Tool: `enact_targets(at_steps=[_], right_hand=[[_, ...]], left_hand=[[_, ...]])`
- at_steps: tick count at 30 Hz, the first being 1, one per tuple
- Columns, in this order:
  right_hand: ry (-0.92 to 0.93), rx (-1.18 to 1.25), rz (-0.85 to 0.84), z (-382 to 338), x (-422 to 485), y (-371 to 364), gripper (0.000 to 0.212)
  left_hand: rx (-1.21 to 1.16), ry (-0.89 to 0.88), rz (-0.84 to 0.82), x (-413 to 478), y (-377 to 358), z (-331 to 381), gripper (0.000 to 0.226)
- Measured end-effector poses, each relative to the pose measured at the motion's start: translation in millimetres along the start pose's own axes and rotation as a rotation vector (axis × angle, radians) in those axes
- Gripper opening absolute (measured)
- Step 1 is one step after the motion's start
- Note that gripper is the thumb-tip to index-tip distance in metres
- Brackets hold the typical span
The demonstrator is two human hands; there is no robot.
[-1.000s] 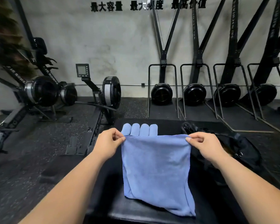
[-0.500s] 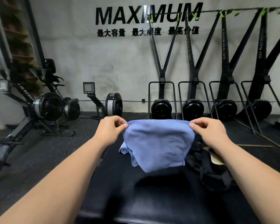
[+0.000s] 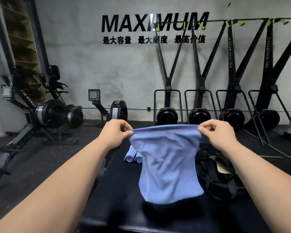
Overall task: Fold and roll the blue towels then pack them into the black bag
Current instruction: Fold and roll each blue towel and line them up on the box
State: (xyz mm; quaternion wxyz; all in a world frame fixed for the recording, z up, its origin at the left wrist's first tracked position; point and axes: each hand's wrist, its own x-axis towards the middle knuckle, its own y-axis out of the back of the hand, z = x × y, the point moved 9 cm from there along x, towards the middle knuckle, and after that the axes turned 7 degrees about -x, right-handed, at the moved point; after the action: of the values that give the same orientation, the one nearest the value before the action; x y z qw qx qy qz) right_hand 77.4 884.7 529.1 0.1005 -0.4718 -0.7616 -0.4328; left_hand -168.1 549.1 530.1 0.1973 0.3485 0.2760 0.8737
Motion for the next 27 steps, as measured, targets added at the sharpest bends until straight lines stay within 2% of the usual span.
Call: enact_targets(at_steps=[6, 9, 11, 13, 15, 16, 17, 18, 19, 20, 22, 23, 26, 27], right_hand=[[-0.047, -0.053, -0.015, 0.5, -4.7, 1.0, 0.008], [-0.094, -0.076, -0.062, 7.9, -4.8, -3.9, 0.01], [-0.1, 0.006, -0.211, 5.2, -10.5, -19.5, 0.009], [-0.114, 0.102, -0.165, 5.4, -9.4, -16.6, 0.008], [-0.122, -0.022, -0.023, 8.9, -6.8, -0.7, 0.01], [-0.13, -0.061, -0.045, 8.9, -7.0, -0.1, 0.011], [-0.123, -0.045, -0.137, 8.9, -8.2, -7.7, 0.011], [-0.109, 0.019, -0.272, 5.8, -12.9, -19.1, 0.011], [-0.119, 0.108, -0.368, 0.5, -19.1, -26.6, 0.011], [-0.106, 0.151, -0.376, -3.7, -20.9, -26.9, 0.011], [-0.048, 0.07, -0.201, -8.3, -12.8, -11.4, 0.007], [-0.028, -0.012, -0.123, -10.3, -11.1, -4.1, 0.007], [-0.001, -0.05, -0.202, -15.0, -17.5, -14.6, 0.008], [0.006, -0.099, -0.168, -14.9, -18.1, -13.1, 0.009]], left_hand=[[-0.084, 0.011, 0.018, -2.4, 5.1, 0.0, 0.011], [-0.185, -0.012, 0.096, -3.7, 10.6, 6.8, 0.007], [-0.103, 0.003, 0.112, -3.4, 10.1, 6.5, 0.005], [0.018, 0.052, 0.114, -5.3, 9.4, 4.8, 0.006], [-0.192, 0.096, -0.02, -7.5, -2.1, 6.1, 0.007], [-0.338, 0.11, -0.101, -10.3, -7.6, 12.0, 0.009], [-0.439, 0.107, -0.137, -13.1, -9.2, 18.0, 0.01], [-0.441, 0.082, -0.097, -10.4, -5.3, 18.3, 0.008], [-0.342, 0.074, -0.024, -6.0, 2.1, 14.6, 0.005], [-0.161, 0.076, 0.045, -2.7, 8.3, 8.6, 0.007], [0.15, 0.095, 0.114, -4.6, 14.1, 1.3, 0.013], [0.179, 0.092, 0.109, -7.2, 12.0, 0.9, 0.013], [0.19, 0.068, 0.09, -11.0, 5.4, 1.5, 0.011], [0.218, 0.077, 0.087, -12.5, 4.2, -0.1, 0.01]])
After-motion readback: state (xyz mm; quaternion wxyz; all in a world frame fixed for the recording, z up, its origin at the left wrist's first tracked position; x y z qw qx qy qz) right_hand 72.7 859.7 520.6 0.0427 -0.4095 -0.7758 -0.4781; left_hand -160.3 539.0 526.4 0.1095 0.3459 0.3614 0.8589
